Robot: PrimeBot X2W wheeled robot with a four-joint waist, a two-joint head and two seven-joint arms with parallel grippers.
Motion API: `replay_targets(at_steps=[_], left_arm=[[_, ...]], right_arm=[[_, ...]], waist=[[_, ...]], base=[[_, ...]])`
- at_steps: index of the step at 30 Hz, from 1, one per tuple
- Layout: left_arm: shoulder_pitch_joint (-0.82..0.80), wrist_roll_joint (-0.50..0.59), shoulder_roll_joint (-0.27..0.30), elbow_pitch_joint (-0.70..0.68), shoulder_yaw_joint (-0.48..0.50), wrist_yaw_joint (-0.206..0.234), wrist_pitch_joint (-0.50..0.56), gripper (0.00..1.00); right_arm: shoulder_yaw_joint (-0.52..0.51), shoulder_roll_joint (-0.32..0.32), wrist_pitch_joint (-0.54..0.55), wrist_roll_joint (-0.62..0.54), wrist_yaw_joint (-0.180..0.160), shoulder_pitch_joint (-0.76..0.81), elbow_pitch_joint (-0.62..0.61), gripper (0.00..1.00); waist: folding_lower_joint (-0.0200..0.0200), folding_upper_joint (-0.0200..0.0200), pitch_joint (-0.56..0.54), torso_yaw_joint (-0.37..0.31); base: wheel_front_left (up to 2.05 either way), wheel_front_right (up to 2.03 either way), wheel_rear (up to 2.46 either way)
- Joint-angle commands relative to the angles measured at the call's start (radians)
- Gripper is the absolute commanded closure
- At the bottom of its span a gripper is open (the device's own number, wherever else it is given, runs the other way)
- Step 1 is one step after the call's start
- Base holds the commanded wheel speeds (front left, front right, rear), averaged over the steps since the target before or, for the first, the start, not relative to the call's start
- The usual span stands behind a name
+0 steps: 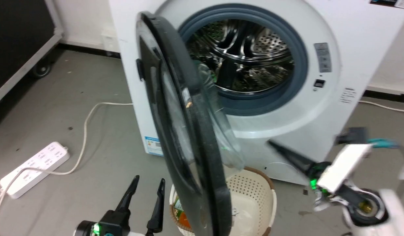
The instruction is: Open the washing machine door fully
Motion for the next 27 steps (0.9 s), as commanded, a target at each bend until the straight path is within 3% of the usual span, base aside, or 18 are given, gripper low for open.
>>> replay_targets(at_steps=[1,2,3,6,7,8,12,14,18,22,27], left_arm=[[0.004,-0.007,0.003,-0.005,0.012,-0.007,-0.005,0.0],[0.002,-0.01,0.003,-0.01,0.026,-0.012,-0.005,0.0],[0.002,-0.01,0.003,-0.01,0.026,-0.012,-0.005,0.0],[0.003,-0.014,0.002,-0.015,0.042,-0.023,-0.005,0.0],[0.007,-0.015,0.002,-0.016,0.052,-0.03,-0.005,0.0],[0.007,-0.015,0.002,-0.016,0.052,-0.03,-0.005,0.0],[0.016,-0.016,0.002,-0.02,0.072,-0.039,-0.005,0.0],[0.022,-0.018,0.001,-0.027,0.083,-0.044,-0.005,0.0],[0.027,-0.017,0.0,-0.029,0.086,-0.057,-0.005,0.0],[0.035,-0.019,0.0,-0.035,0.091,-0.069,-0.005,0.0],[0.044,-0.015,-0.001,-0.034,0.096,-0.08,-0.005,0.0]], right_arm=[[-0.013,-0.021,-0.059,-0.052,0.002,0.033,-0.052,0.0],[-0.012,-0.062,-0.163,-0.164,0.002,0.062,-0.138,0.0],[-0.012,-0.062,-0.163,-0.164,0.002,0.062,-0.138,0.0],[0.003,-0.129,-0.351,-0.338,0.002,0.114,-0.231,0.0],[0.03,-0.179,-0.475,-0.451,0.002,0.151,-0.271,0.0],[0.03,-0.179,-0.475,-0.451,0.002,0.151,-0.271,0.0],[0.023,-0.227,-0.705,-0.629,0.002,0.23,-0.291,0.0],[-0.005,-0.238,-0.849,-0.77,0.002,0.288,-0.293,0.0],[-0.083,-0.195,-0.951,-0.926,0.002,0.37,-0.284,0.0],[-0.137,-0.097,-0.967,-1.053,0.002,0.456,-0.332,0.0],[-0.144,-0.015,-0.968,-1.106,0.002,0.531,-0.365,0.0]], waist=[[0.0,0.0,0.0,-0.022],[0.0,0.0,0.001,-0.041],[0.0,0.0,0.001,-0.041],[0.0,0.0,-0.003,-0.07],[0.0,0.0,-0.005,-0.086],[0.0,0.0,-0.005,-0.086],[0.0,0.0,-0.01,-0.113],[0.0,0.0,-0.01,-0.128],[0.0,0.0,-0.008,-0.14],[0.0,0.0,-0.007,-0.149],[0.0,0.0,-0.005,-0.155]], base=[[0.0,0.0,0.0],[0.0,0.0,0.0],[0.0,0.0,0.0],[0.0,0.0,0.0],[0.0,0.0,0.0],[0.0,0.0,0.0],[0.0,0.0,0.0],[0.0,0.0,0.0],[0.0,0.0,0.0],[0.0,0.0,0.0],[0.0,0.0,0.0]])
